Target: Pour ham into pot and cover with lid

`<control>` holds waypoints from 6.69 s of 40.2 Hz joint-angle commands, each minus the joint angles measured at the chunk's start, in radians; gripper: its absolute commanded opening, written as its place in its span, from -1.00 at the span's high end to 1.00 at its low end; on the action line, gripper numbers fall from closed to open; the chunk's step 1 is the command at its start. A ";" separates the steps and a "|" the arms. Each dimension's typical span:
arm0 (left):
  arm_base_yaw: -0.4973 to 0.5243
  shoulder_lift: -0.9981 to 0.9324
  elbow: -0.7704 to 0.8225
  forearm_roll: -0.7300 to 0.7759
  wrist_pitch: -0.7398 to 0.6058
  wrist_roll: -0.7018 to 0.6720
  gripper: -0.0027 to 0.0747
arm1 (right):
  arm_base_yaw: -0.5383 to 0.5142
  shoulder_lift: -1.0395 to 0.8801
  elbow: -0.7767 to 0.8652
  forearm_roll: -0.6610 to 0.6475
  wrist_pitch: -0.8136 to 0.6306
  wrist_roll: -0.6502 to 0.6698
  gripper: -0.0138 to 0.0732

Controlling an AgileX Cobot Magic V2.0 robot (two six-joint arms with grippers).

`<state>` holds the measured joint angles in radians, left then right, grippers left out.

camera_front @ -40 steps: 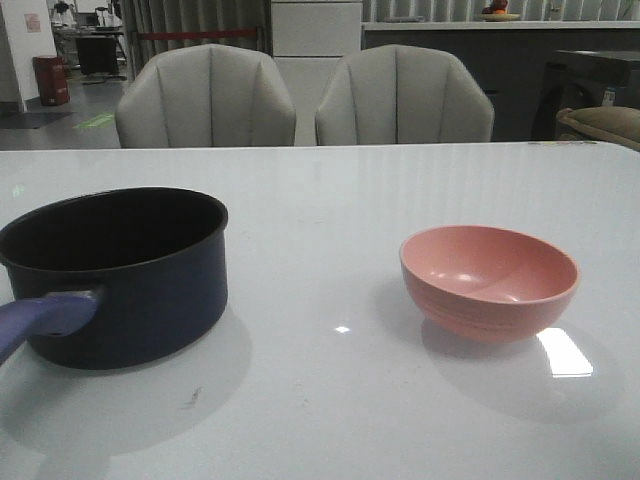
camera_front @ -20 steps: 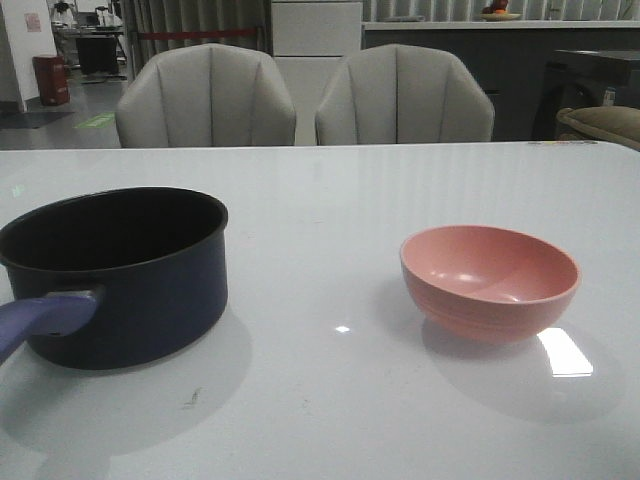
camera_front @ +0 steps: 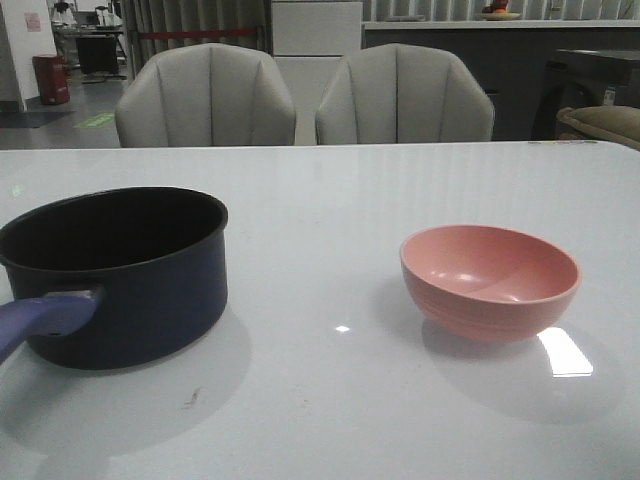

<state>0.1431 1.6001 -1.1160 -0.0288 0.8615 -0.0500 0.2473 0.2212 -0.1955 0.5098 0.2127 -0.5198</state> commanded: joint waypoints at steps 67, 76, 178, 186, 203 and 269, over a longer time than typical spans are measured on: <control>0.007 0.218 -0.195 -0.002 0.066 -0.004 0.07 | 0.002 0.005 -0.025 0.007 -0.082 -0.007 0.34; 0.007 0.171 -0.222 -0.002 0.064 -0.003 0.07 | 0.002 0.005 -0.025 0.007 -0.082 -0.007 0.34; -0.493 0.136 -0.421 -0.049 0.233 0.083 -0.46 | 0.002 0.005 -0.025 0.007 -0.082 -0.007 0.34; -0.493 0.136 -0.424 -0.049 0.228 0.083 -0.66 | 0.002 0.005 -0.025 0.007 -0.082 -0.007 0.34; -0.493 0.039 -0.503 -0.048 0.246 0.093 -0.66 | 0.002 0.005 -0.025 0.007 -0.082 -0.007 0.34; -0.493 -1.457 0.740 -0.048 -0.489 0.093 0.64 | 0.002 0.005 -0.025 0.007 -0.082 -0.007 0.34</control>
<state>-0.3429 0.1342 -0.3501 -0.0691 0.4536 0.0433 0.2473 0.2212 -0.1955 0.5098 0.2111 -0.5222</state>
